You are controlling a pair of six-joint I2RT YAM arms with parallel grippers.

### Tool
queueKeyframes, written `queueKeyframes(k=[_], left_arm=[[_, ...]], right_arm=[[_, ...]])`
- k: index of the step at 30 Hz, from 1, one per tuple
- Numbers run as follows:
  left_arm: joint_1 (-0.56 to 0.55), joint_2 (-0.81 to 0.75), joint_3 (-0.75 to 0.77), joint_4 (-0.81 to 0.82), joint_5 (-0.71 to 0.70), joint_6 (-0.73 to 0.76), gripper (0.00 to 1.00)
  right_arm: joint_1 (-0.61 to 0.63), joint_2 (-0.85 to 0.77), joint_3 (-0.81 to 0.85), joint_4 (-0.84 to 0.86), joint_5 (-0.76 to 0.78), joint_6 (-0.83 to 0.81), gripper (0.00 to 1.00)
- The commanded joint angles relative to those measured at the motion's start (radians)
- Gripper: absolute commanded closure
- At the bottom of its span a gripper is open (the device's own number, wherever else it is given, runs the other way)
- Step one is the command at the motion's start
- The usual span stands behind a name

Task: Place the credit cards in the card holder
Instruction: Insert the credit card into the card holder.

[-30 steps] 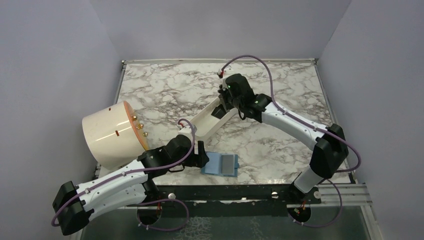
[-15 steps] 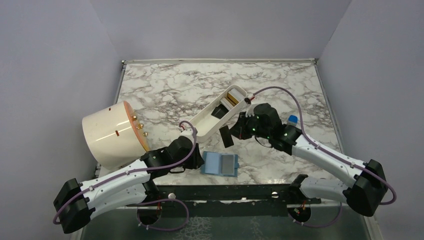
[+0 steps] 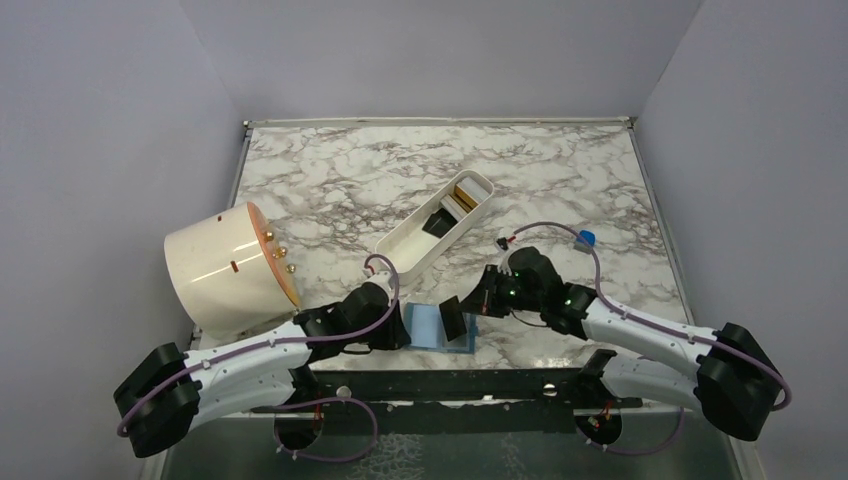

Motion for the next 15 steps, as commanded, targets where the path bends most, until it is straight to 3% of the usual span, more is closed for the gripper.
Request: queueKeyframes(k=[1, 15], left_arm=[[0.002, 0.048, -0.003, 0.097, 0.074, -0.023, 0.76], [0.001, 0.078, -0.035, 0.106, 0.073, -0.023, 0.98]], right_arm=[[0.019, 0.017, -0.034, 0.101, -0.001, 0.067, 0.99], [0.023, 0.128, -0.107, 0.171, 0.095, 0.064, 0.99]])
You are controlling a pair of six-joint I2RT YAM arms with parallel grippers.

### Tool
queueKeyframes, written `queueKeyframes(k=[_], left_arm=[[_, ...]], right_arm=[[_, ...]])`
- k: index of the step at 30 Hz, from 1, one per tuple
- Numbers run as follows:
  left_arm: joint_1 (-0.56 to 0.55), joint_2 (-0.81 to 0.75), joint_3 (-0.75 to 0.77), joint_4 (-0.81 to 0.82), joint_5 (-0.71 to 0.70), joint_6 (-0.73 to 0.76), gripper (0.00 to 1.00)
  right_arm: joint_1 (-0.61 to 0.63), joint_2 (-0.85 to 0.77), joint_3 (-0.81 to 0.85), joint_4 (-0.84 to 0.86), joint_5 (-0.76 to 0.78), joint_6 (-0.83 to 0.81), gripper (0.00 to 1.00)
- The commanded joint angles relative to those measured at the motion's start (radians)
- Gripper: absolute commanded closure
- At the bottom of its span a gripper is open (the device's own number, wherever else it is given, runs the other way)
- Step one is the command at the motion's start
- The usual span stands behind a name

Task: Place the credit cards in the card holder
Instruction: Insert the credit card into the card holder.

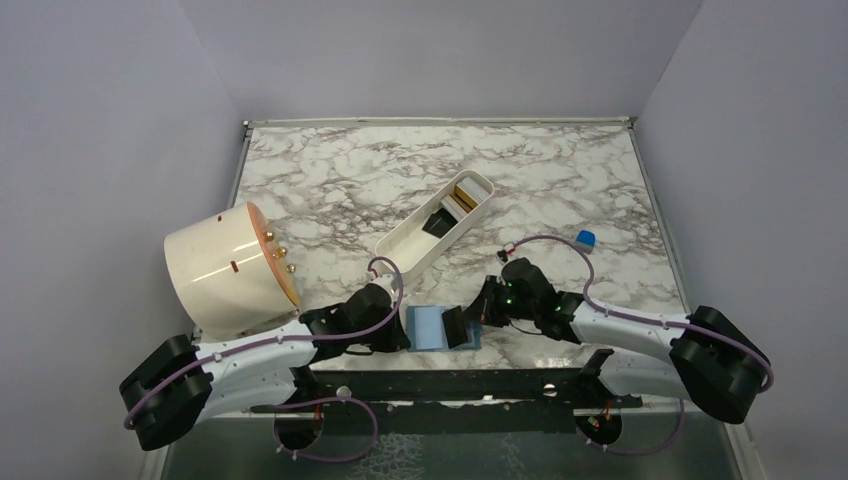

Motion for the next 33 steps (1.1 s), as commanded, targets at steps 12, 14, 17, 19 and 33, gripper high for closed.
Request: queueKeyframes(k=[12, 14, 17, 19, 33], left_arm=[[0.000, -0.018, -0.017, 0.013, 0.001, 0.025, 1.00], [0.002, -0.021, -0.012, 0.002, -0.010, 0.030, 1.00], [0.000, -0.030, -0.012, -0.009, -0.019, 0.034, 1.00], [0.002, -0.033, -0.011, -0.010, -0.020, 0.033, 1.00], [0.001, -0.030, -0.018, -0.008, -0.033, 0.037, 1.00]], right_arm=[[0.005, 0.038, -0.043, 0.128, 0.050, -0.064, 0.99], [0.004, 0.045, -0.041, 0.141, 0.032, -0.069, 0.99], [0.005, 0.046, -0.048, 0.176, 0.005, -0.066, 0.99], [0.005, 0.047, -0.056, 0.214, -0.019, -0.061, 0.99], [0.005, 0.112, -0.080, 0.249, 0.005, -0.069, 0.99]])
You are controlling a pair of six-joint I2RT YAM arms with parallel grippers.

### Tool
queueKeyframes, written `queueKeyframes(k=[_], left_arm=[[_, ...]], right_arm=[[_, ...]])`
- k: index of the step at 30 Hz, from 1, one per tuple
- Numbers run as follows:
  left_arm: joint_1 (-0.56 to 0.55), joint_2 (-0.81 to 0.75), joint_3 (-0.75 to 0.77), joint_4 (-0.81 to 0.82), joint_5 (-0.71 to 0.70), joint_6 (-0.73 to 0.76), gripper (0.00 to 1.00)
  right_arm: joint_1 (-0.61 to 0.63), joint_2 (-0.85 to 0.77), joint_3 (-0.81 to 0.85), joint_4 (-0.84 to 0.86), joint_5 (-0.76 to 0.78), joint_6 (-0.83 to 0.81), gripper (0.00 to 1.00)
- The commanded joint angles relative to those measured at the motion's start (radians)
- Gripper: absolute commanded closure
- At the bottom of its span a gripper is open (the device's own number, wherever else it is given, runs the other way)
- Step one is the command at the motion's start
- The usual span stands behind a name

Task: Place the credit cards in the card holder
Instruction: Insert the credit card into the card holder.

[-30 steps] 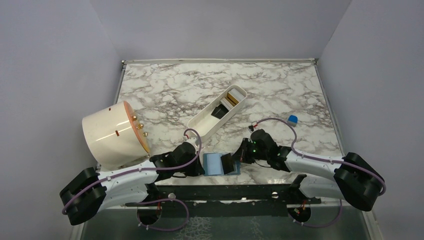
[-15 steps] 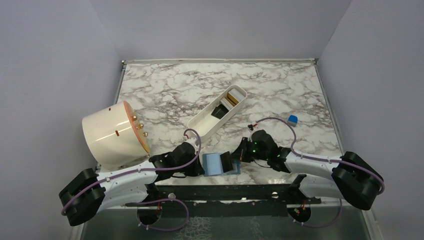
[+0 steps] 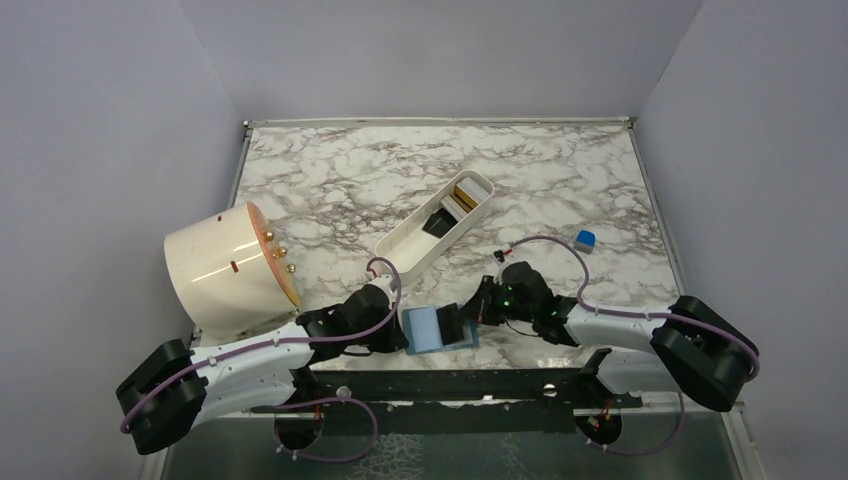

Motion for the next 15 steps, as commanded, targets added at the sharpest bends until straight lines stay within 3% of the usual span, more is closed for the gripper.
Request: queueKeyframes(k=[1, 15], left_arm=[[0.000, 0.007, -0.004, 0.011, -0.024, 0.014, 1.00], [0.001, 0.060, 0.018, 0.027, -0.030, 0.025, 1.00]], right_arm=[[0.005, 0.022, -0.017, 0.021, 0.002, -0.018, 0.99], [0.005, 0.093, -0.045, 0.129, -0.101, -0.020, 0.99]])
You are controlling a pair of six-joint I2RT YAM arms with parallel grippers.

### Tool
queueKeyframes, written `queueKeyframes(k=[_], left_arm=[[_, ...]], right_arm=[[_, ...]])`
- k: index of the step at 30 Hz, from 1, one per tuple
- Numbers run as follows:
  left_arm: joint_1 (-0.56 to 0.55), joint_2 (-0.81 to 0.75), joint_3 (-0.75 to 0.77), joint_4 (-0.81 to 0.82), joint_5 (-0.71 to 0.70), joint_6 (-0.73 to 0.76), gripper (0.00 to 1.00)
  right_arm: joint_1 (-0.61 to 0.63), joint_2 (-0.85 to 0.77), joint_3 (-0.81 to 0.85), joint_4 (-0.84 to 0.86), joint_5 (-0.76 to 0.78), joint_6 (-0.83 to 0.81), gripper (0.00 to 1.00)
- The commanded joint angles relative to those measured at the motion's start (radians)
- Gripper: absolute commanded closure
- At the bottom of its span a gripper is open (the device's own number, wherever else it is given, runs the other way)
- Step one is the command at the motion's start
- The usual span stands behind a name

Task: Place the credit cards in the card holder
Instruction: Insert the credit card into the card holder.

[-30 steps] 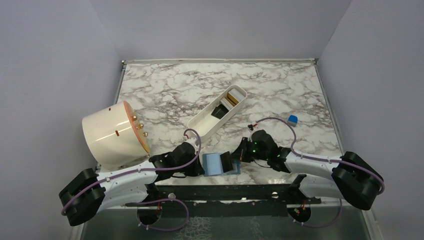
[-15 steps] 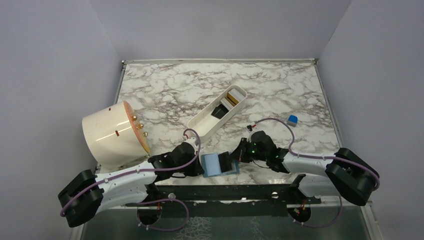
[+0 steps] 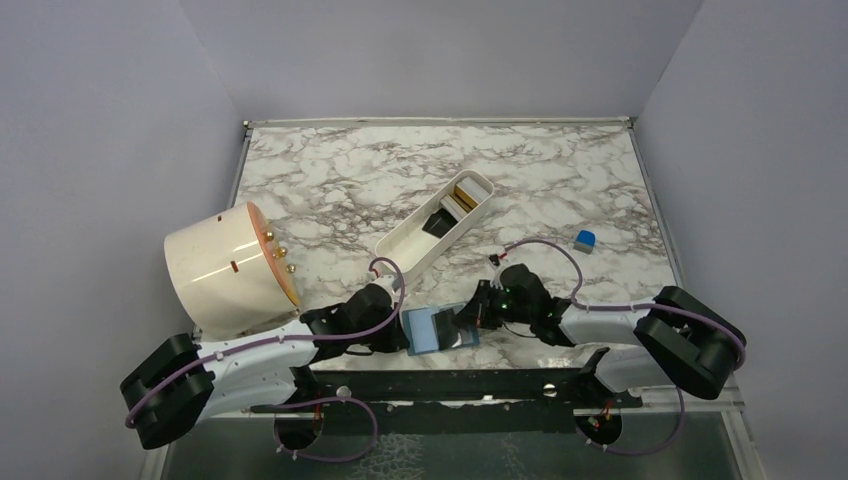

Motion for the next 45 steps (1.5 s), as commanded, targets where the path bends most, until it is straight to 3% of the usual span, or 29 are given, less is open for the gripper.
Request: queueKeyframes(k=[1, 14, 33, 45], left_arm=[[0.001, 0.024, 0.014, 0.011, -0.025, 0.021, 1.00], [0.001, 0.033, 0.019, 0.006, -0.029, 0.030, 1.00], [0.001, 0.071, 0.003, 0.081, 0.008, 0.019, 1.00], [0.001, 0.058, -0.005, 0.108, 0.019, 0.011, 1.00]], right_arm=[[0.005, 0.007, -0.024, 0.026, -0.035, -0.022, 0.99], [0.005, -0.071, -0.025, -0.005, 0.090, -0.020, 0.99], [0.010, 0.087, -0.041, 0.177, 0.060, 0.055, 0.99], [0.108, 0.119, 0.014, 0.118, 0.133, 0.085, 0.98]])
